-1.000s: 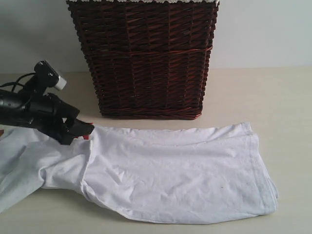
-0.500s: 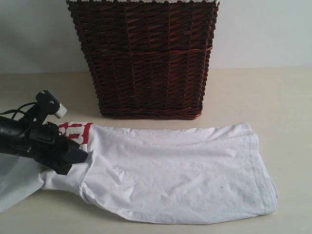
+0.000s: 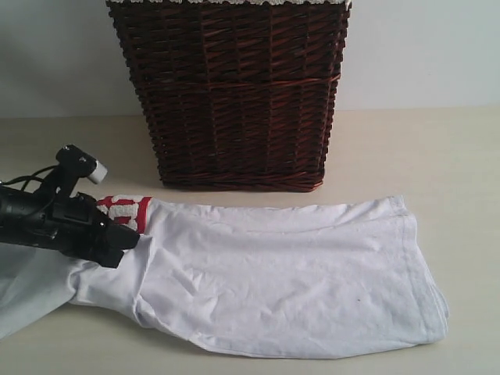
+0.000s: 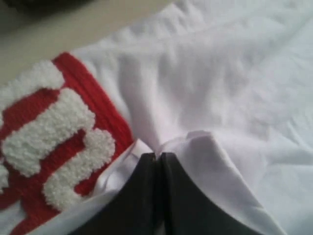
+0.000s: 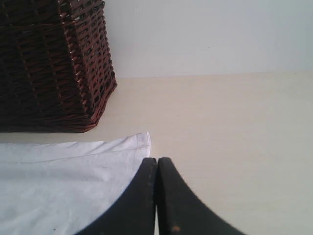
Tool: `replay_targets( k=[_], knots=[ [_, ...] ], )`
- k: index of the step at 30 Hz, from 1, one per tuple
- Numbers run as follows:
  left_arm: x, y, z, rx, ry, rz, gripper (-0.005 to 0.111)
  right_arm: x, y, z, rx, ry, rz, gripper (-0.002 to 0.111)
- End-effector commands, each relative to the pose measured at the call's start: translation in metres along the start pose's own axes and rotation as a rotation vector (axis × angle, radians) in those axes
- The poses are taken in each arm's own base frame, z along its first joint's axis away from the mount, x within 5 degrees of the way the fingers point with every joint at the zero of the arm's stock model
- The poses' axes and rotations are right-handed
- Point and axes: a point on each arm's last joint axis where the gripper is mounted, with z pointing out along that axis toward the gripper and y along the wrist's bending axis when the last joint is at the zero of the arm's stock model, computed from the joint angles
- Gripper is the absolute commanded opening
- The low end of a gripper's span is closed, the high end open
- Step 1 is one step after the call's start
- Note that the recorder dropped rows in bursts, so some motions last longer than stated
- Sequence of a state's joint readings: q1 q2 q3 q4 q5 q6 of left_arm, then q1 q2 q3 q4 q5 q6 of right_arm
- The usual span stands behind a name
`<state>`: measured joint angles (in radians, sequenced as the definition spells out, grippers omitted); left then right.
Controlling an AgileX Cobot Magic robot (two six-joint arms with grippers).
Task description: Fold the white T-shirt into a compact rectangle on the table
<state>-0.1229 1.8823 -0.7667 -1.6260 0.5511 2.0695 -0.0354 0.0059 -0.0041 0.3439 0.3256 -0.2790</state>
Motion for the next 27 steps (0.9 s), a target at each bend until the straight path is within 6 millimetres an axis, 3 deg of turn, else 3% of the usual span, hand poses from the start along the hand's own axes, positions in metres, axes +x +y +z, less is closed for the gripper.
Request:
replay_targets(
  k=[1, 15, 27],
  knots=[
    [-0.007, -0.003, -0.006, -0.008, -0.026, 0.003, 0.000, 0.001, 0.000, 0.000, 0.000, -0.005, -0.006, 0.000],
    [0.037, -0.003, 0.023, 0.069, 0.163, 0.065, 0.000, 0.001, 0.000, 0.000, 0.000, -0.005, -0.006, 0.000],
    [0.023, -0.054, 0.043, 0.242, 0.133, 0.128, 0.000, 0.001, 0.000, 0.000, 0.000, -0.005, -0.006, 0.000]
  ],
)
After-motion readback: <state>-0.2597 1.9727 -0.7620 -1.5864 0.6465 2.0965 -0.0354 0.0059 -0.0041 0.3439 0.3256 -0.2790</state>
